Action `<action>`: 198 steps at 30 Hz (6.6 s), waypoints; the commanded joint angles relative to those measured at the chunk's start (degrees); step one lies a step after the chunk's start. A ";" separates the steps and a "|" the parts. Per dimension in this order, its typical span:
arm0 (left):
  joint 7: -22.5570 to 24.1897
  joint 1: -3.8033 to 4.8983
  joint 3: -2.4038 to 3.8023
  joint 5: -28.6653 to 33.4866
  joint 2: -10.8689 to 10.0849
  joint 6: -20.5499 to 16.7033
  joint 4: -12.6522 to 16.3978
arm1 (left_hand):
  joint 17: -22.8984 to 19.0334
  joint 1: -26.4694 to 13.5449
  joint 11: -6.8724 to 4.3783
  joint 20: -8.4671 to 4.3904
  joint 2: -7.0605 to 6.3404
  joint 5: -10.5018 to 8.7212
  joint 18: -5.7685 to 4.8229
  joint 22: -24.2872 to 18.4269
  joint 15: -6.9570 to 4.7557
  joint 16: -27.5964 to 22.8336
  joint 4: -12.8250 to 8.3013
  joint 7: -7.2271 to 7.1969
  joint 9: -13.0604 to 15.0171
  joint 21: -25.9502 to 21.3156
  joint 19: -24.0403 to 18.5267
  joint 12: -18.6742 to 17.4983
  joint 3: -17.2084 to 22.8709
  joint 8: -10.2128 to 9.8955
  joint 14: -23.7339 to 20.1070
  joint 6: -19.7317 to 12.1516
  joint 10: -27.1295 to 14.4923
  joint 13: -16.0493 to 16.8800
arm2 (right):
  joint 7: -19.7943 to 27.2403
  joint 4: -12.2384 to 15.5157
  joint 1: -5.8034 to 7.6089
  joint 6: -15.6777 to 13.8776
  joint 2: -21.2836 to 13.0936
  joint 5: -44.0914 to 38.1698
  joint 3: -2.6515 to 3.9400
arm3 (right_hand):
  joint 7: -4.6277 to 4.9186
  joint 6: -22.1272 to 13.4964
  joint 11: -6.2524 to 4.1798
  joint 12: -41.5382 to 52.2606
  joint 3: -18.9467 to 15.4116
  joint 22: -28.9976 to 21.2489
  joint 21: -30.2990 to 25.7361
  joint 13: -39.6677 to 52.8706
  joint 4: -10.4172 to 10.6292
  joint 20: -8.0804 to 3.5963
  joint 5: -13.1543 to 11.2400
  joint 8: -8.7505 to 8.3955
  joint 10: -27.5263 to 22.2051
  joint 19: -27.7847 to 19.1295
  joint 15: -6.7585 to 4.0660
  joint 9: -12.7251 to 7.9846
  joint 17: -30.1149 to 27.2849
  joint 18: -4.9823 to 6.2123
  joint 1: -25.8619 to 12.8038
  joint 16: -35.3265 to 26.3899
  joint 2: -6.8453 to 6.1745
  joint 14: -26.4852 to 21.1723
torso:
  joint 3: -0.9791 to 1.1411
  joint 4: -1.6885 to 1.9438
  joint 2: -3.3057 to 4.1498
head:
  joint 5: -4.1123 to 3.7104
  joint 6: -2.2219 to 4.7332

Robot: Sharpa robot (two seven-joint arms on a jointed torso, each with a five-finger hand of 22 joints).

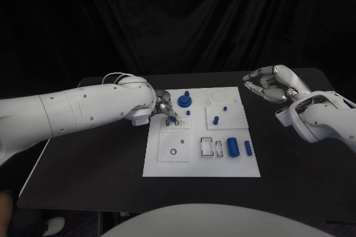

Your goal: Assemble the parts on the task board

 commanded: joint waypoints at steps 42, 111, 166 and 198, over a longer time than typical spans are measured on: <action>0.90 -3.67 0.03 0.08 -1.92 -12.07 2.34 | 15.09 -1.59 -0.71 -0.22 0.24 -1.20 0.52 1.72 -0.40 0.15 -2.89 -0.42 0.66 -0.31 0.41 0.20 4.34 -0.61 5.95 1.06 6.06 15.09 | -1.41 0.20 -0.15 0.36 -0.46 -0.78 0.04 | -0.10 0.39 0.00 -0.48 0.99 4.71 -0.38 4.43 -0.42 -0.08 1.16 -0.14 -0.43 0.06 0.54 -0.22 7.36 0.82 1.01 -0.21 -0.29 3.20 | 0.01 -0.14 0.00 | 0.22 0.01; 1.48 -4.95 0.03 0.08 -2.10 -10.18 3.06 | 15.09 -3.78 -0.87 -0.43 0.79 -6.17 0.96 0.33 -0.59 0.15 2.03 -0.63 2.25 -2.61 -0.34 0.20 -3.14 -5.24 5.95 3.10 6.06 15.09 | -2.59 -0.21 -0.16 1.04 -0.28 -0.80 0.04 | -0.02 0.29 0.06 -0.52 1.41 4.67 -0.53 4.31 -0.71 -0.08 1.77 -0.21 -0.50 0.02 0.56 -0.38 7.27 0.85 1.12 -0.30 -0.53 3.17 | 0.05 -0.07 -0.03 | 0.55 0.01; 8.90 -8.00 0.02 -2.61 -6.91 -34.36 8.14 | 15.07 -1.89 -0.86 -0.53 -0.48 -2.40 0.89 1.28 -0.65 0.15 -4.23 -0.54 6.09 -2.86 0.17 0.20 6.41 -5.69 5.95 3.00 6.06 15.09 | -2.66 -0.27 -0.39 0.62 -0.56 -0.80 0.04 | 0.02 0.22 0.09 -0.51 1.55 4.65 -0.61 4.31 -0.80 -0.07 1.86 -0.25 -0.48 0.01 0.58 -0.47 7.19 0.86 1.04 -0.38 -0.66 3.16 | 0.10 -0.15 -0.01 | 0.95 0.01; 11.19 -11.28 0.02 -2.75 -6.05 -37.91 7.35 | 14.89 -2.76 -0.99 -0.63 -0.48 -5.69 0.91 1.39 -0.77 0.05 -0.84 -0.69 6.09 -3.09 0.29 0.20 4.05 -6.48 5.89 3.53 6.06 15.09 | -2.68 0.12 -0.41 0.44 -1.08 -0.80 0.03 | 0.03 0.21 0.10 -0.51 1.60 4.66 -0.63 4.29 -0.85 -0.06 1.95 -0.26 -0.48 0.02 0.59 -0.52 7.19 0.86 0.99 -0.37 -0.80 3.17 | 0.04 -0.09 -0.02 | 1.10 0.01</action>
